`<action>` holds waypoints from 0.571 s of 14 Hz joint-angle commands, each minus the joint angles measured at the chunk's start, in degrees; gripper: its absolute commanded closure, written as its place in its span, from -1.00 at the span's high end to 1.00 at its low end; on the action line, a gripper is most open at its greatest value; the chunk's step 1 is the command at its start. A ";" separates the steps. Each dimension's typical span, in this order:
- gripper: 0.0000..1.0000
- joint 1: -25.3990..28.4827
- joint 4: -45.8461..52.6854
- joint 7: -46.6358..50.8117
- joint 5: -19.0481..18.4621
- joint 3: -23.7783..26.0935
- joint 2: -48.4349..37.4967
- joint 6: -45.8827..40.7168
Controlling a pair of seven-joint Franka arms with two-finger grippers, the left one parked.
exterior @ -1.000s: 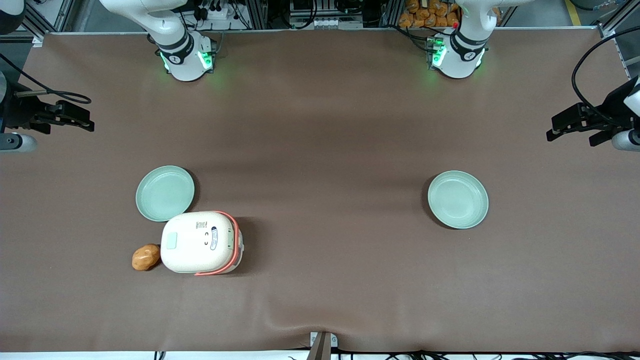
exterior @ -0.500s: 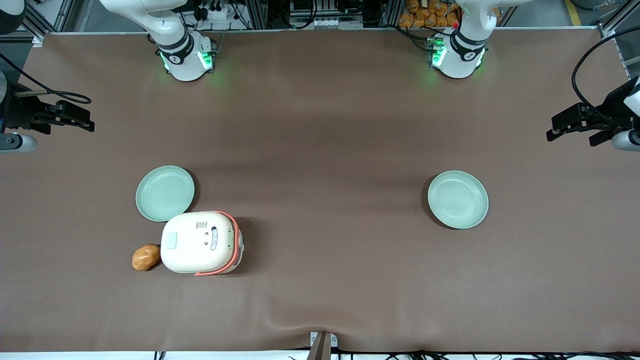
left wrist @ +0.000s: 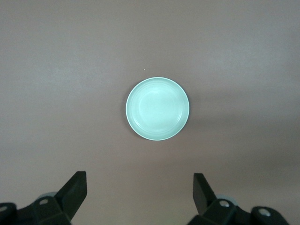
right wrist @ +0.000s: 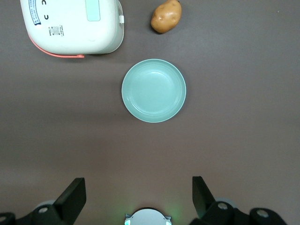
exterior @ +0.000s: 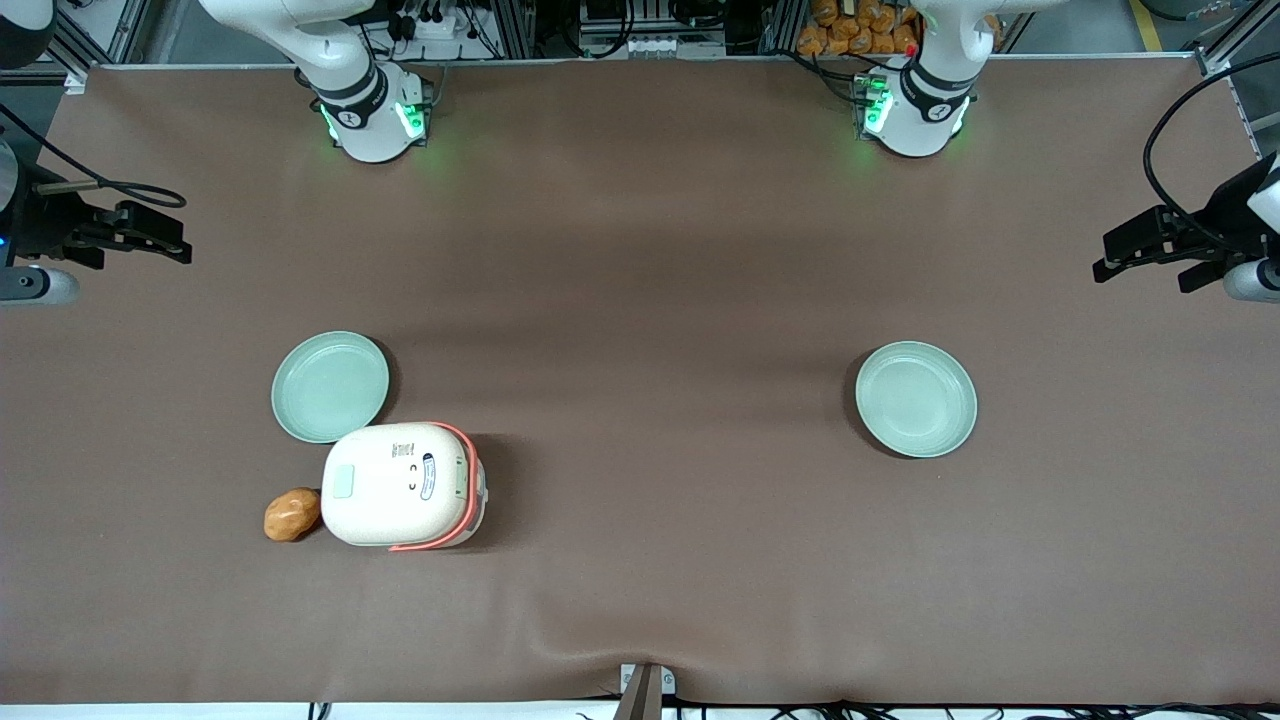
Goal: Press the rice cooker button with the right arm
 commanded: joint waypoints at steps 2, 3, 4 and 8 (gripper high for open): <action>1.00 1.10 0.29 -0.13 0.32 -0.07 -0.22 0.09; 1.00 1.28 0.20 -0.13 -0.12 -0.07 -0.05 0.09; 1.00 1.37 0.20 -0.13 -0.13 -0.07 0.22 0.09; 1.00 2.68 0.12 -0.40 1.01 0.11 1.80 2.89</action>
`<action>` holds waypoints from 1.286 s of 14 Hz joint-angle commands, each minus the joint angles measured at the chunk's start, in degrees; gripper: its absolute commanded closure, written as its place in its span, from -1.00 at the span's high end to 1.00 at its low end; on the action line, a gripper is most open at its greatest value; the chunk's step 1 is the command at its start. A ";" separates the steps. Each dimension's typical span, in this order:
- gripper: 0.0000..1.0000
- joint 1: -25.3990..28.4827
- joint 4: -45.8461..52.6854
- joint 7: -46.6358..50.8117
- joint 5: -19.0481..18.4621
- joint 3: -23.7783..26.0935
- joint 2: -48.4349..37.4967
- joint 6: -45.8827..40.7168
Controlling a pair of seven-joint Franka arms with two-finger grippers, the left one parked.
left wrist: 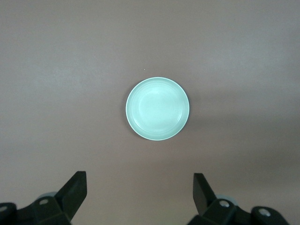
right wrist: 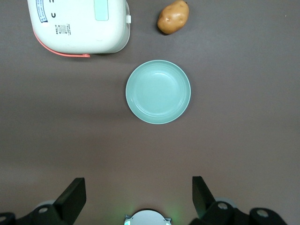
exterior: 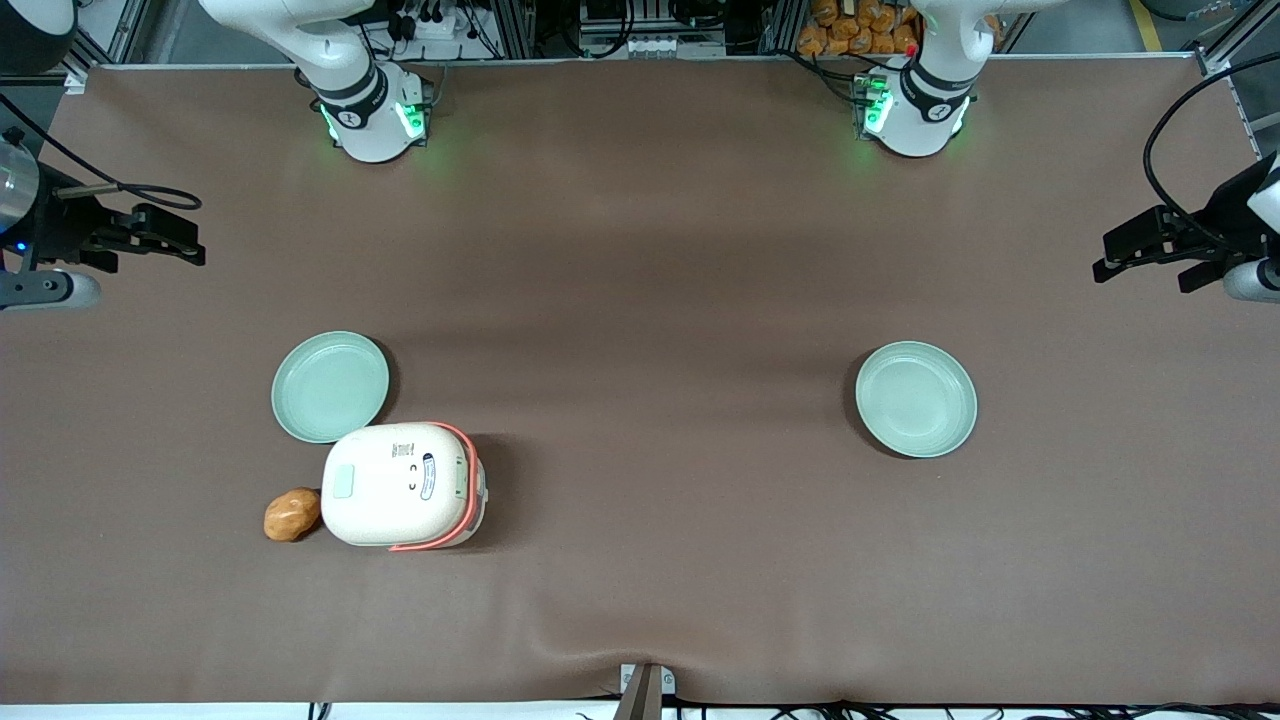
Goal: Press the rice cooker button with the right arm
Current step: 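Move the right gripper over the white rice cooker's lid button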
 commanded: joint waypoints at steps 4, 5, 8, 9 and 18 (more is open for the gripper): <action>1.00 2.62 -0.19 -0.43 2.81 0.00 3.32 10.06; 1.00 2.71 -0.19 -0.43 3.69 0.00 4.38 11.82; 1.00 4.29 -0.19 -0.52 4.67 0.00 7.89 16.83; 0.66 4.99 -0.19 -1.30 4.58 0.00 8.86 17.46; -0.90 7.10 -0.55 -2.01 4.14 0.00 16.59 32.31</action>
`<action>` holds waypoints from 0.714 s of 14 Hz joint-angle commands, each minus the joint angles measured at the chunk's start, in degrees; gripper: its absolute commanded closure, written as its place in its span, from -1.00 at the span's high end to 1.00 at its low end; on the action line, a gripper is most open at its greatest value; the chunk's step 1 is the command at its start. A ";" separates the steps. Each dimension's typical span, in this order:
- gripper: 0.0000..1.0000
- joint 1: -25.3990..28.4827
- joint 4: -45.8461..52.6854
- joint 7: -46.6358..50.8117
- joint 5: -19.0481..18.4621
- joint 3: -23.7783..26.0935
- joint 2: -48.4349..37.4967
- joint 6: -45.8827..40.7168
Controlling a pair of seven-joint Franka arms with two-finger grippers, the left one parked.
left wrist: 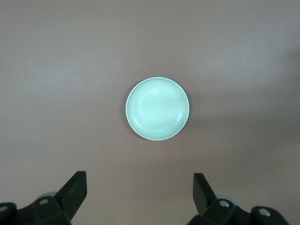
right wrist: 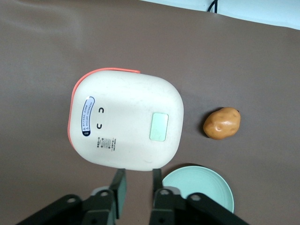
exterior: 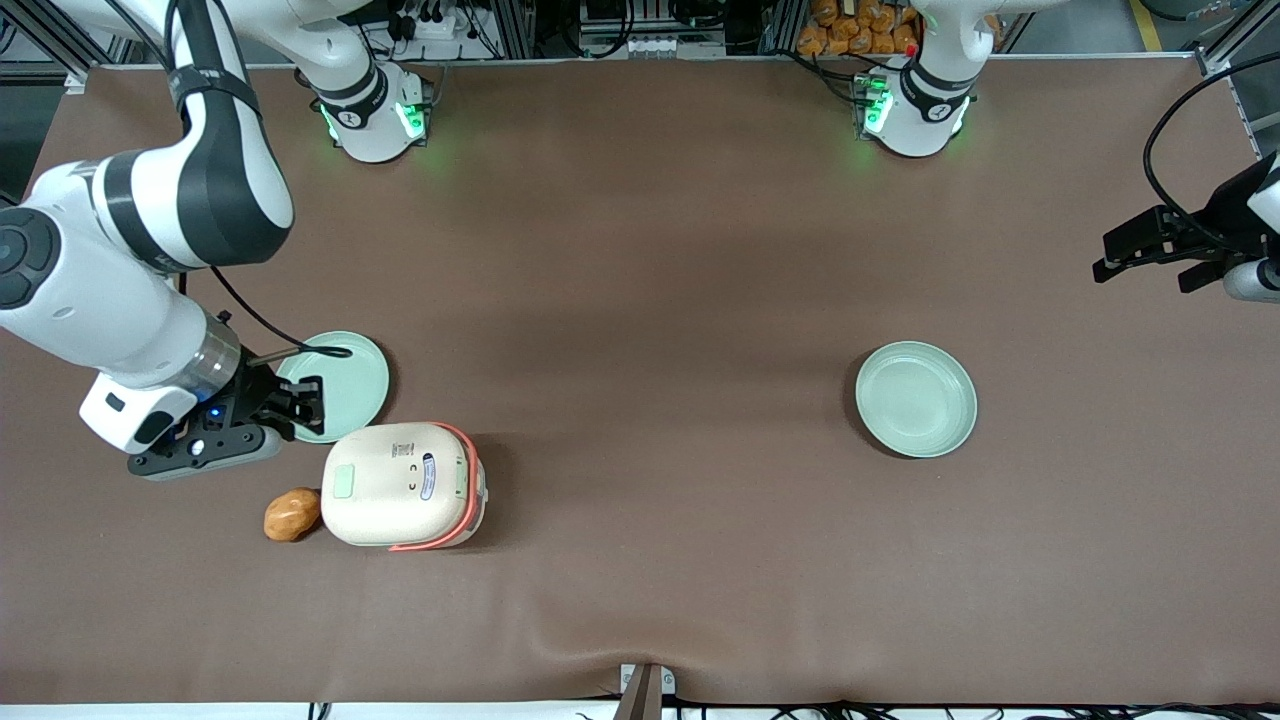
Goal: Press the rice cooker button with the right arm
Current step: 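Move the right gripper over the white rice cooker's lid button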
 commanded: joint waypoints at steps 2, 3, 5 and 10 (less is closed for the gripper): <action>-1.00 0.07 0.09 -0.60 0.17 -0.27 3.28 1.60; -1.00 -0.02 0.09 -0.69 0.08 -0.27 4.42 1.78; -1.00 -0.28 0.09 -0.78 0.08 -0.27 6.18 4.84; -1.00 -0.37 0.09 -0.87 0.00 -0.27 9.17 9.95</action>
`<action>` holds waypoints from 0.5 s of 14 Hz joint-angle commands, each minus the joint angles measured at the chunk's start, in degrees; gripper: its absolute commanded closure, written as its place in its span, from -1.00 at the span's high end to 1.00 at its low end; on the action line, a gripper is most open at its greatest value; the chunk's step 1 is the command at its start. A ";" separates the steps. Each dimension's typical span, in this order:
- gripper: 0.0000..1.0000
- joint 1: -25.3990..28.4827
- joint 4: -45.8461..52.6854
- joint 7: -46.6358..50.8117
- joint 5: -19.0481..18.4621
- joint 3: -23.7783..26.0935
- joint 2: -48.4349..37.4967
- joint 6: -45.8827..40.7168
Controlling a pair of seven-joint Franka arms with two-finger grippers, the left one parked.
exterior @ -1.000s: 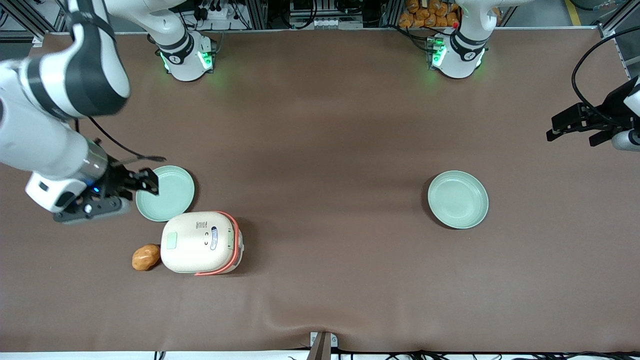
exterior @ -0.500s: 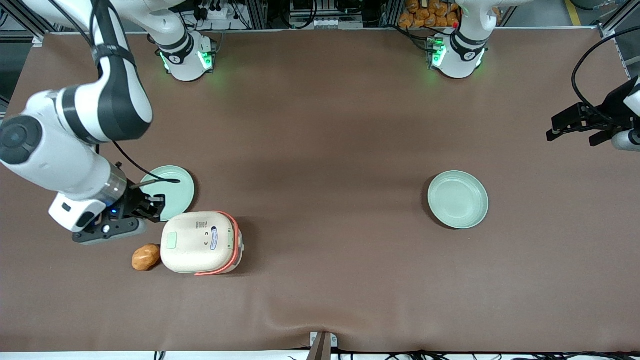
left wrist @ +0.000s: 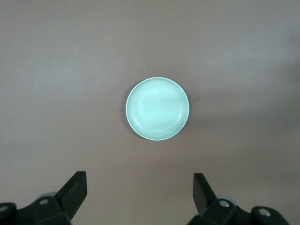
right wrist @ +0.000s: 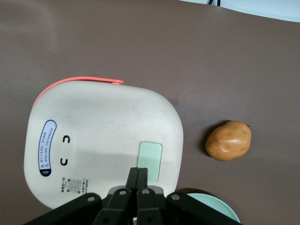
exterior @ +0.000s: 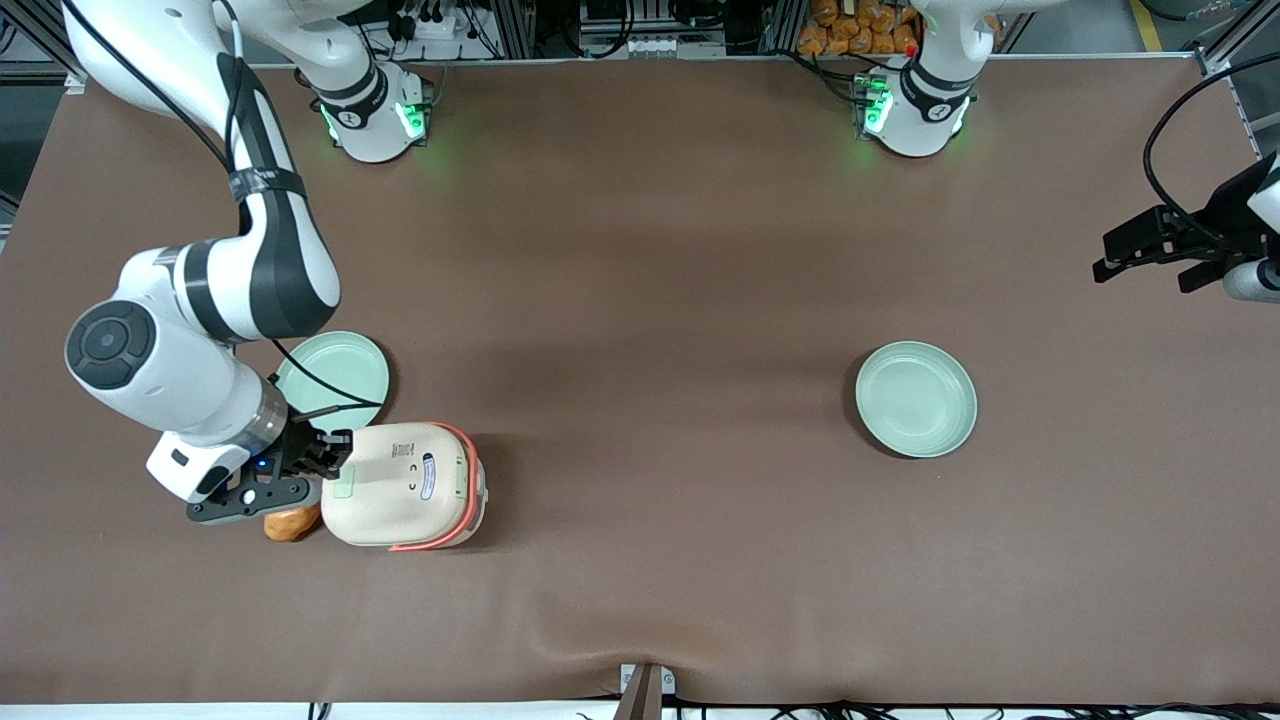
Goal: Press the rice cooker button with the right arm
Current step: 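Press down on the rice cooker's lid button with the right gripper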
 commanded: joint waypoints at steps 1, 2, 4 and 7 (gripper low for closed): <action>-1.00 -0.24 0.22 -0.87 -0.18 0.21 1.43 3.26; -1.00 -0.50 0.22 -0.87 -0.35 0.21 1.78 4.93; -1.00 -0.51 0.13 -0.96 -0.44 0.12 2.22 5.21; -1.00 -0.68 0.04 -1.04 -0.53 0.03 2.84 5.21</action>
